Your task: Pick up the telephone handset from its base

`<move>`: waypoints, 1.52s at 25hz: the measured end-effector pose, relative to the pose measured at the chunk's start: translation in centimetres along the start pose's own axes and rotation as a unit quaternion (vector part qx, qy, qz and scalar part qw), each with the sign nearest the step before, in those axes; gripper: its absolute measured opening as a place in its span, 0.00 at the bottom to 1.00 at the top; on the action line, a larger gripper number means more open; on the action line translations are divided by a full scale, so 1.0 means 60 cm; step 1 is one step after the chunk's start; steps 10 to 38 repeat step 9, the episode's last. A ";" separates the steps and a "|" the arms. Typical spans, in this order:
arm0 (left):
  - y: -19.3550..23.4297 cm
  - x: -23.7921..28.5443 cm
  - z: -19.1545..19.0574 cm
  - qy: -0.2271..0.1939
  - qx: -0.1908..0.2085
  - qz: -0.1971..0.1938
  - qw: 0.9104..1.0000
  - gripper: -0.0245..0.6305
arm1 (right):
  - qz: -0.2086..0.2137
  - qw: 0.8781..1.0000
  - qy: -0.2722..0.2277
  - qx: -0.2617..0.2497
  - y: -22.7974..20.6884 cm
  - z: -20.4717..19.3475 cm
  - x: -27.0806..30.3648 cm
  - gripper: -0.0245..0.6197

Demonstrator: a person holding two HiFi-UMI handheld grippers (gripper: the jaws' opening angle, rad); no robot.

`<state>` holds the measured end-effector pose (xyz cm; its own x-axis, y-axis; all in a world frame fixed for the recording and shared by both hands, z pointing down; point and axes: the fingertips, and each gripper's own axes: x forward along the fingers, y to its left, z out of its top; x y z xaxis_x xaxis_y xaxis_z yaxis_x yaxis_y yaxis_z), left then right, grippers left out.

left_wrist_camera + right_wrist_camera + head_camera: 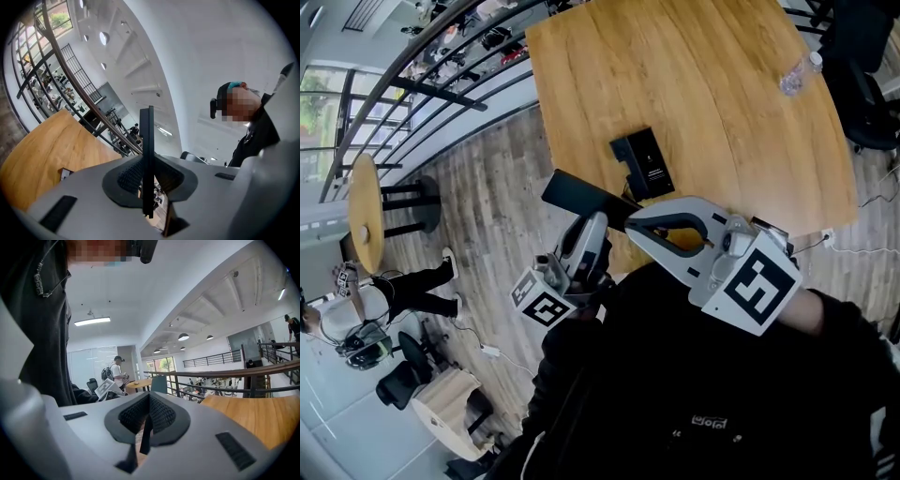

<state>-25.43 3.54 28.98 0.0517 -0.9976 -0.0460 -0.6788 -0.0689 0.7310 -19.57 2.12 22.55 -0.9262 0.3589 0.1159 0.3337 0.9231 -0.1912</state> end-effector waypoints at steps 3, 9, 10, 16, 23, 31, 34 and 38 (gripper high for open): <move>0.006 0.001 -0.005 0.006 -0.003 0.001 1.000 0.15 | -0.003 1.000 0.003 0.000 -0.001 0.001 0.000 0.06; 0.036 0.004 -0.012 0.026 -0.003 0.003 1.000 0.15 | -0.012 1.000 0.001 0.008 -0.010 -0.003 0.000 0.06; 0.036 0.004 -0.012 0.026 -0.003 0.003 1.000 0.15 | -0.012 1.000 0.001 0.008 -0.010 -0.003 0.000 0.06; 0.036 0.004 -0.012 0.026 -0.003 0.003 1.000 0.15 | -0.012 1.000 0.001 0.008 -0.010 -0.003 0.000 0.06; 0.036 0.004 -0.012 0.026 -0.003 0.003 1.000 0.15 | -0.012 1.000 0.001 0.008 -0.010 -0.003 0.000 0.06; 0.036 0.004 -0.012 0.026 -0.003 0.003 1.000 0.15 | -0.012 1.000 0.001 0.008 -0.010 -0.003 0.000 0.06; 0.036 0.004 -0.012 0.026 -0.003 0.003 1.000 0.15 | -0.012 1.000 0.001 0.008 -0.010 -0.003 0.000 0.06; 0.036 0.004 -0.012 0.026 -0.003 0.003 1.000 0.15 | -0.012 1.000 0.001 0.008 -0.010 -0.003 0.000 0.06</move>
